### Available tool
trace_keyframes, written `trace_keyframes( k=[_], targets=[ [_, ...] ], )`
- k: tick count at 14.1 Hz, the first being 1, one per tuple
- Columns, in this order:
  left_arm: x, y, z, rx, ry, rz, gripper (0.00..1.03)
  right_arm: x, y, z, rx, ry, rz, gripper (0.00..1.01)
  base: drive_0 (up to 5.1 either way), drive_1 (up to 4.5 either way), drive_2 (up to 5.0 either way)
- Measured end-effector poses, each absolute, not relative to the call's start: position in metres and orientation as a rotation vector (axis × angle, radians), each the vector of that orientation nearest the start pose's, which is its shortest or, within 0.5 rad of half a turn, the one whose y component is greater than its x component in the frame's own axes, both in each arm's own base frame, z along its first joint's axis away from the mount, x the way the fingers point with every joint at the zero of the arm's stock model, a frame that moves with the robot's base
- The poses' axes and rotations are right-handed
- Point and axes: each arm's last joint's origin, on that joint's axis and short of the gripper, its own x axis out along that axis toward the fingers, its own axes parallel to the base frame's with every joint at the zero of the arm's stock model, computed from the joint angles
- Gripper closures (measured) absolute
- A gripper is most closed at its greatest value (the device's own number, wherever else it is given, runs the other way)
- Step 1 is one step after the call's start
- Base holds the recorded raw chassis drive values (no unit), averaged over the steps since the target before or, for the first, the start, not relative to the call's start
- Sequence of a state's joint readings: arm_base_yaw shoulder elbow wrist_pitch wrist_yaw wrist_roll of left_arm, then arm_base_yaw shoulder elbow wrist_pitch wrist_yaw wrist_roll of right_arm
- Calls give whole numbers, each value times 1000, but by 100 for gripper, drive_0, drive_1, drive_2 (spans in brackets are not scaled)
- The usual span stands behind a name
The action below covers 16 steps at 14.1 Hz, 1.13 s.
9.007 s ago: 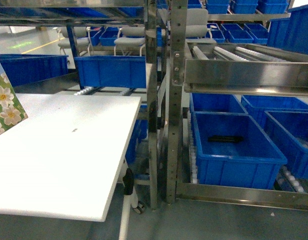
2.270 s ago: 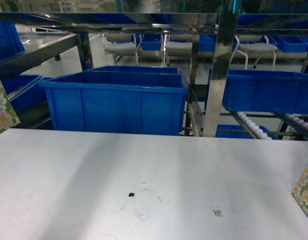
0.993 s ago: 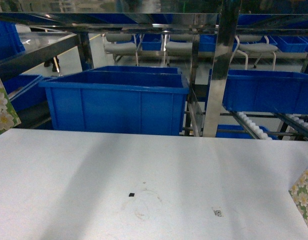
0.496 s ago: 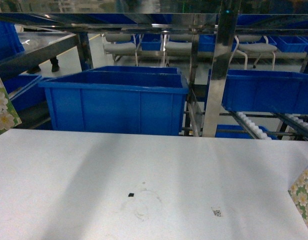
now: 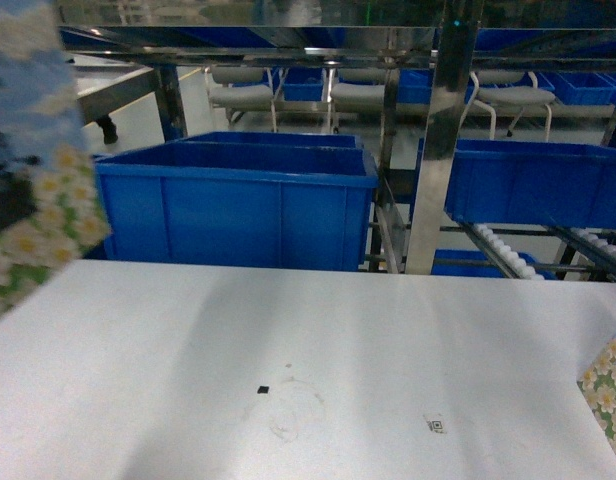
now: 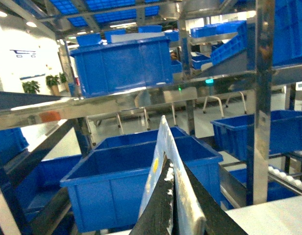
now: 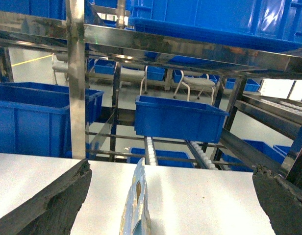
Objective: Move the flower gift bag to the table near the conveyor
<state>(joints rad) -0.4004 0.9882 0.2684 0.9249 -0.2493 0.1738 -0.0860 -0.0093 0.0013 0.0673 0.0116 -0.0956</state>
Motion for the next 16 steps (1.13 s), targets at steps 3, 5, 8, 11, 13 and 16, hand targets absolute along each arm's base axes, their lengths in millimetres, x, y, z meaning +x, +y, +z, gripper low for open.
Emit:
trace_keyframes(
  k=[3,5,8,11,13,16],
  targets=[
    [205,-121,215,107,-169,-175,101,96,-9,171,-99,-73,-101,3,0,0,0],
    [224,-135,195,112,-126,-132,101,96,-9,171,-98,-73,-101,3,0,0,0],
    [249,-147,167,97,-79,-104,101,96,-9,171,-98,-73,-101,3,0,0,0],
    [262,-146,134,111,27,-73,101,96,-9,171,-98,-73,-101,3,0,0,0],
    [268,-144,117,105,77,-55,101,96,-9,171,-99,-73,-101,3,0,0,0],
    [277,-151,110,84,88,-63,101,96,-9,171,-99,-73,-101,3,0,0,0]
  ],
)
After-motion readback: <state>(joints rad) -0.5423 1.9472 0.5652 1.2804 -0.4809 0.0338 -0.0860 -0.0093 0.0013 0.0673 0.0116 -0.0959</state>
